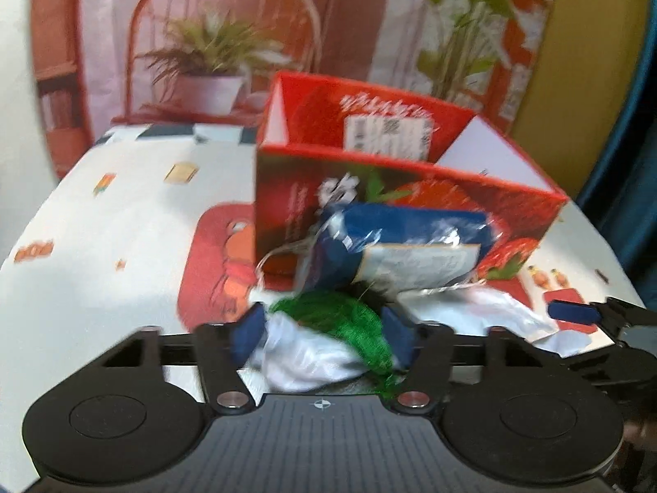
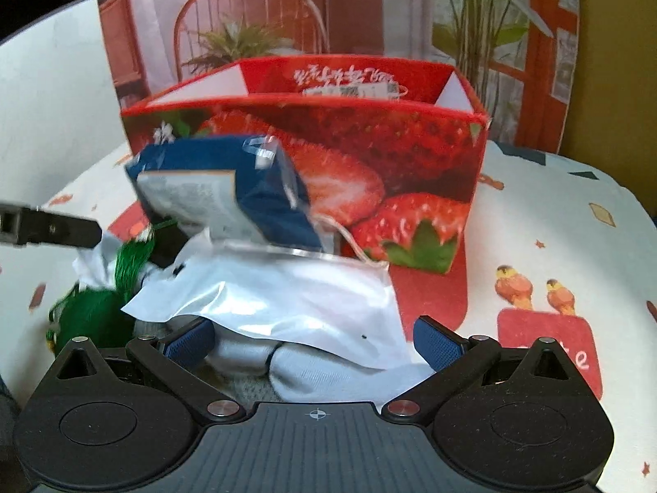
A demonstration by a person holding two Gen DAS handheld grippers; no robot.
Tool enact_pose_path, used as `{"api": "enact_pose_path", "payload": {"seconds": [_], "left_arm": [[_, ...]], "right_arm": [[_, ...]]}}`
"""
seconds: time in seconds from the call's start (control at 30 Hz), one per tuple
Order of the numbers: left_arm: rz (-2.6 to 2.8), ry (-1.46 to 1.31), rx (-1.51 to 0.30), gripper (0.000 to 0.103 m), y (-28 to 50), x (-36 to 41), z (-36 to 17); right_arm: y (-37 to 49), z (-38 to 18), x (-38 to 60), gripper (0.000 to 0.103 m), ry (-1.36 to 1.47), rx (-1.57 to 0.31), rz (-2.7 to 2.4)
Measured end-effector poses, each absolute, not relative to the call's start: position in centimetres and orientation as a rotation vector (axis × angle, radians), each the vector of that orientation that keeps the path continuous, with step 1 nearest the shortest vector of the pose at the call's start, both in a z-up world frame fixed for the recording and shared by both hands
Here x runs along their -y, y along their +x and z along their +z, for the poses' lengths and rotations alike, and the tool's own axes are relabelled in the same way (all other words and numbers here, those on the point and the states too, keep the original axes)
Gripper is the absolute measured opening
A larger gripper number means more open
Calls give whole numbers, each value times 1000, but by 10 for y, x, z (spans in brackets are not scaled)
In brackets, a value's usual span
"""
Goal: Organize soft objects
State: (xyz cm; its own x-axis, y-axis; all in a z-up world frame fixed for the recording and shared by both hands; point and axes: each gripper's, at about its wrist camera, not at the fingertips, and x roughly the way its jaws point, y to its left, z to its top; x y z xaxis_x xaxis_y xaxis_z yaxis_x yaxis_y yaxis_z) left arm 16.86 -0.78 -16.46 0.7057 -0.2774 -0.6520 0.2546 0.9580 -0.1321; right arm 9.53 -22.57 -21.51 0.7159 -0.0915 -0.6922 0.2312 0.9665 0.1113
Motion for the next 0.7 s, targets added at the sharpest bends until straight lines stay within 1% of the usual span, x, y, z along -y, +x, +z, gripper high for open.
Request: {"api": "enact_pose_path", "payload": {"seconds": [0.03,0.07,0.23,0.3,0.33,0.37,0.47,0.6,0.67,0.7], "left_arm": [[-317,-26,-710,47,169,9,-161],[-338,-18,-695,42,170,12,-158],[-480,61,-657,42,174,37,-151],[-505,97,-662,42,176,47,-154],[-515,96,-671,42,177,49,-156],[-533,84,-685,42,179,50,-159],[-564,75,-711,42,183,51,-165],[-588,60,-708,46,185,44,-167],[-597,44,-708,57,185,42,-166],[-600,39,-700,59,184,41,-165]], "right_arm": [[95,-213,228,98,199,-740,-174],[96,-211,230,95,201,-731,-174],[94,-210,240,91,240,-713,-178],[93,-212,246,86,267,-711,-194],[93,-212,250,80,285,-706,-200],[94,-212,254,77,298,-699,-203],[96,-212,263,75,305,-681,-214],[103,-214,268,73,275,-679,-204],[107,-214,268,72,258,-676,-194],[109,-214,268,72,249,-677,-191]]}}
